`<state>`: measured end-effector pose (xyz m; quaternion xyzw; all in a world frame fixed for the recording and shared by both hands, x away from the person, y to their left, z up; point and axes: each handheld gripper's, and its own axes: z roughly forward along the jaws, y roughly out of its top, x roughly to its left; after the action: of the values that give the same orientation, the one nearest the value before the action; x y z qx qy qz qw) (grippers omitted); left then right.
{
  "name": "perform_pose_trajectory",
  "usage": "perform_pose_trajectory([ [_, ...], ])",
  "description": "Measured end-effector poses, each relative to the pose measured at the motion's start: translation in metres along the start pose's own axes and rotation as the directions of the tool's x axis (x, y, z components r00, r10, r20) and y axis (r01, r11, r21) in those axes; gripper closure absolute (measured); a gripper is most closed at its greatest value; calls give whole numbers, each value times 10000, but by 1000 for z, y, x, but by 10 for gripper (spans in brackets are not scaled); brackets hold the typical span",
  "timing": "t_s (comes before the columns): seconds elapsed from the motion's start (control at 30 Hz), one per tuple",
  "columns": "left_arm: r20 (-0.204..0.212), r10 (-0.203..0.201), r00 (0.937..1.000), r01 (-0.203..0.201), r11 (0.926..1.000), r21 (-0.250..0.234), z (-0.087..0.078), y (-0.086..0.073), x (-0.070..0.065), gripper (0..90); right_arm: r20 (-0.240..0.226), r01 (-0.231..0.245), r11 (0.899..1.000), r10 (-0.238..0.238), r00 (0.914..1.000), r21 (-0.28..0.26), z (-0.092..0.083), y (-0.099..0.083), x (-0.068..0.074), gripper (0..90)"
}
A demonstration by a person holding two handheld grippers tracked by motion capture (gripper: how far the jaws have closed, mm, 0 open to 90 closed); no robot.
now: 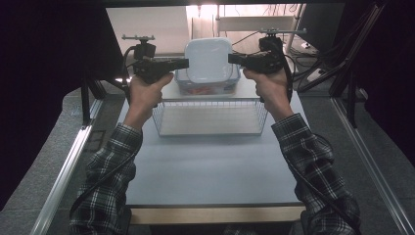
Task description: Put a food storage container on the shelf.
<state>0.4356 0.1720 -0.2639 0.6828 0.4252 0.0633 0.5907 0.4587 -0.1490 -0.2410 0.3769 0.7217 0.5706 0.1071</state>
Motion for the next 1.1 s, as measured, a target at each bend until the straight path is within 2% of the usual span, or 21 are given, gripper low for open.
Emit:
perform_pose_trajectory([
  [0.1, -92, 58, 9999, -58, 10000, 48, 2, 3, 0, 763, -1, -57, 10000, 57, 10000, -27, 2, 1, -1, 746],
  [0.17, -135, 88, 9999, -87, 9999, 81, 4, 5, 0, 737, 127, 84, 10000, -84, 9999, -2, 3, 2, -1, 729],
  [0.2, -309, 255, 9992, -248, 9995, 216, 6, 7, 0, 735, 213, 108, 9999, -108, 9997, -10, 5, 2, -1, 704],
  [0.3, -504, 294, 9983, -275, 9989, 381, 10, 8, 0, 722, 335, 106, 9999, -105, 9994, -30, 8, 1, -2, 669],
  [0.4, -496, 255, 9984, -237, 9990, 378, 12, 9, 1, 711, 121, -144, 9999, 144, 9998, -46, 11, -2, -5, 637],
  [0.53, -535, 224, 9983, -202, 9989, 418, 13, 11, 2, 694, -3, -148, 9999, 148, 9999, -45, 15, -6, -9, 601],
  [0.73, -858, 329, 9958, -289, 9984, 476, 20, 17, 4, 626, 643, 535, 9985, -526, 9965, -125, 22, -5, -5, 553],
  [0.83, -928, 343, 9951, -303, 9986, 444, 21, 19, 7, 615, 748, 527, 9985, -513, 9959, -172, 23, -4, -5, 547],
  [0.87, -1127, 488, 9924, -439, 9980, 454, 23, 22, 7, 610, 808, 580, 9980, -559, 9952, -242, 24, -3, -5, 547],
  [0.9, -1127, 488, 9924, -439, 9980, 454, 23, 22, 7, 599, 808, 580, 9980, -559, 9952, -242, 24, -3, -5, 547],
  [0.97, -1596, 875, 9833, -815, 9957, 437, 27, 26, 6, 595, 1064, 772, 9967, -741, 9916, -247, 27, 0, -4, 547],
  [1.0, -1745, 984, 9797, -920, 9948, 443, 29, 28, 5, 594, 1174, 845, 9961, -811, 9898, -238, 27, 1, -3, 548],
  [1.03, -1745, 984, 9797, -920, 9948, 443, 29, 28, 5, 593, 1288, 917, 9955, -876, 9878, -259, 29, 2, -3, 548],
  [1.07, -1989, 1136, 9734, -1063, 9932, 470, 32, 30, 6, 592, 1362, 961, 9950, -917, 9864, -260, 30, 2, -3, 547],
  [1.1, -2088, 1186, 9707, -1105, 9926, 498, 35, 31, 7, 592, 1435, 1004, 9946, -959, 9850, -247, 31, 3, -3, 546],
])
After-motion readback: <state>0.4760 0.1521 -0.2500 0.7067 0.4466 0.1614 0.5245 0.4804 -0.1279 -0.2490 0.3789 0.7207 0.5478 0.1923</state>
